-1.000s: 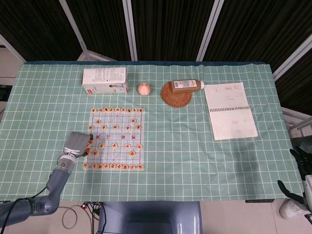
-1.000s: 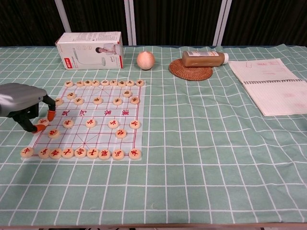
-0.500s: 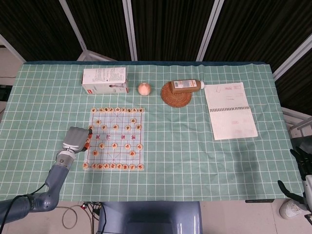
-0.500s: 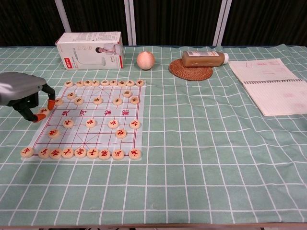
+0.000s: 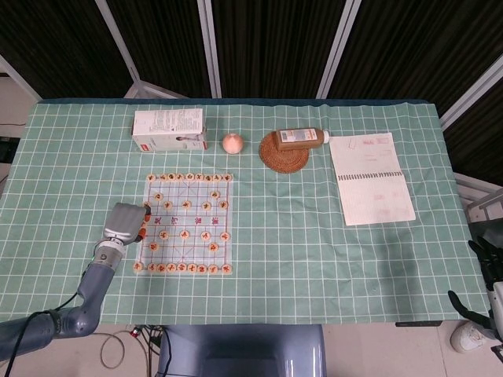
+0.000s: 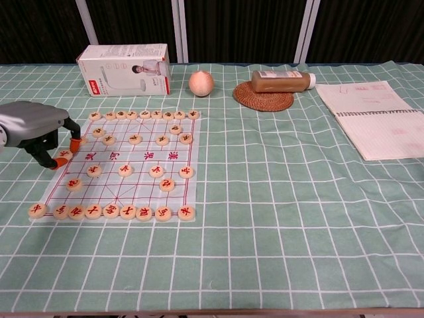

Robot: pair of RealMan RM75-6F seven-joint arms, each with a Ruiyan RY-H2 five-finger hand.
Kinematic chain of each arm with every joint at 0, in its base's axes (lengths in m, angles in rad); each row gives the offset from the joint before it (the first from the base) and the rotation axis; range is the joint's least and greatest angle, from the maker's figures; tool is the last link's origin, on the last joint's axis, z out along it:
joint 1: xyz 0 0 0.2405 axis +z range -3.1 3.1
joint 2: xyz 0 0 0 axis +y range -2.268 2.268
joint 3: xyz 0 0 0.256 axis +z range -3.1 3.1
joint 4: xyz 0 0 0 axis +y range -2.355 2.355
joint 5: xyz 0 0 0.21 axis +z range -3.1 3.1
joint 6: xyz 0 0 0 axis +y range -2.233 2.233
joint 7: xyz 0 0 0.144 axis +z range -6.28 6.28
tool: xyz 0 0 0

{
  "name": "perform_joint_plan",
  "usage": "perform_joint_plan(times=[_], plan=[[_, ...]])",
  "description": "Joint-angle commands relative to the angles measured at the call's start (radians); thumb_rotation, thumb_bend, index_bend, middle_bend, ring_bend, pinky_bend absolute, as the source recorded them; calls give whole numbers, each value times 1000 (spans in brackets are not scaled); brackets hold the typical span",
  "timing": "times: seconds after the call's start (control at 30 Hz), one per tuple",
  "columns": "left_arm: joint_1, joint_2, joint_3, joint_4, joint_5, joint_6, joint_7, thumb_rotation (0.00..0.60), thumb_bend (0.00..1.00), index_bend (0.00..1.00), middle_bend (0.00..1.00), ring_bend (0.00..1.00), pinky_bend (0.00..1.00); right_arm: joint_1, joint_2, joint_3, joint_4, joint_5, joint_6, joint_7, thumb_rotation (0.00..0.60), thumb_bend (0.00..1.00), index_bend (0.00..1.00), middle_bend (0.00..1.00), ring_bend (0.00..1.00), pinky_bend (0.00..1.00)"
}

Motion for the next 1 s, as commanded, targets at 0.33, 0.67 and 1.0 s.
perform_joint_plan(times=[0.33, 0.67, 1.0], plan=[[-6, -22, -6, 30, -5, -5, -7, 600, 353, 501, 1000, 999, 977, 0, 2, -1, -2, 1, -4, 4, 600, 369, 0, 0, 0, 0], [-6, -39, 2, 43, 3, -2, -3, 600, 353, 493, 1000, 999, 977, 0, 2, 1, -2, 3, -4, 4, 600, 369, 0, 0, 0, 0], [-3, -47, 1, 52, 4, 3, -3, 600, 313, 432, 1000, 998, 977, -2, 2, 1, -3, 0, 1, 7, 600, 369, 0, 0, 0, 0]])
